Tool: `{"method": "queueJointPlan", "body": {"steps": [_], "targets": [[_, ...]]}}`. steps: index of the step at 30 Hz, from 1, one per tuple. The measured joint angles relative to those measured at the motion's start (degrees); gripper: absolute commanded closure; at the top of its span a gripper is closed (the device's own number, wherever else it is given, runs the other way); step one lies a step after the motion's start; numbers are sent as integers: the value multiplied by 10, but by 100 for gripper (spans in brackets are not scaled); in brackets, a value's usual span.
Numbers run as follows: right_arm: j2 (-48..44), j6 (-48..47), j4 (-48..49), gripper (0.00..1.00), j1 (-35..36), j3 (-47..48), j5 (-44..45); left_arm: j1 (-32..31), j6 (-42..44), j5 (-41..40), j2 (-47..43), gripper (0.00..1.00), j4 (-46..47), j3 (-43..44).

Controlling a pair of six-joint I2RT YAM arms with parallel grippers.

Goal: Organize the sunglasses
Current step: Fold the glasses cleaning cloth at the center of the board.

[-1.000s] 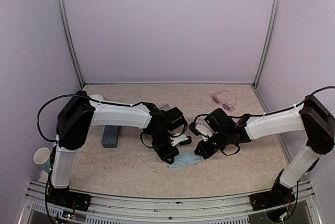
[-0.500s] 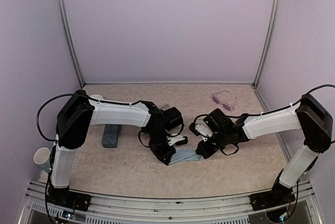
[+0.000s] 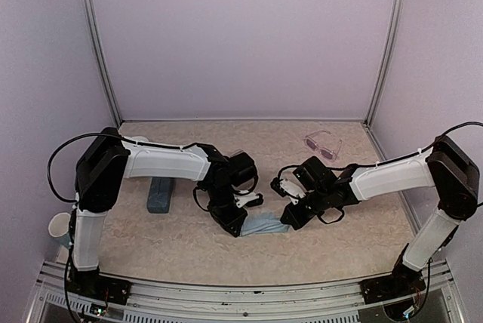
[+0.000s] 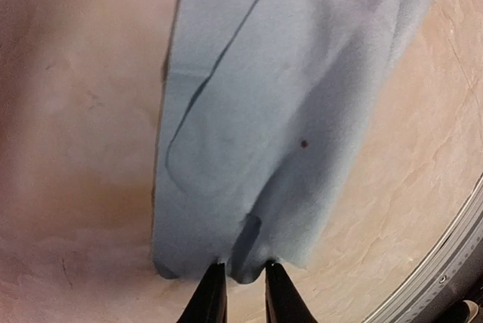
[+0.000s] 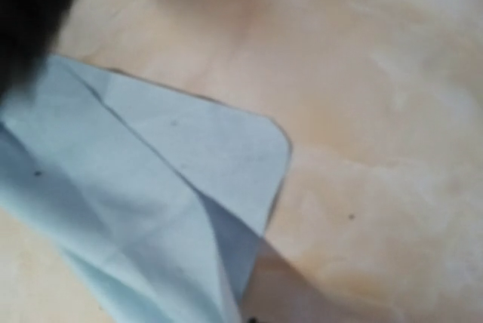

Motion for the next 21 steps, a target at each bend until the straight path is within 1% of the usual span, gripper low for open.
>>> {"method": "queueJointPlan", "body": {"steps": [3, 6, 8, 12, 17, 21], "targets": [[0, -7, 1, 93, 0, 0, -11, 17, -18, 2, -22, 78, 13, -26], [0, -11, 1, 81, 0, 0, -19, 37, -40, 7, -59, 78, 36, -61], [0, -15, 1, 75, 0, 0, -21, 46, -53, 14, -85, 78, 56, -81], [0, -18, 1, 70, 0, 0, -23, 50, -79, 25, -112, 78, 90, -101], [-3, -18, -3, 64, 0, 0, -14, 49, -109, 33, -113, 81, 125, -101], [-21, -14, -16, 59, 0, 0, 3, 45, -133, 33, -106, 81, 148, -96]]}}
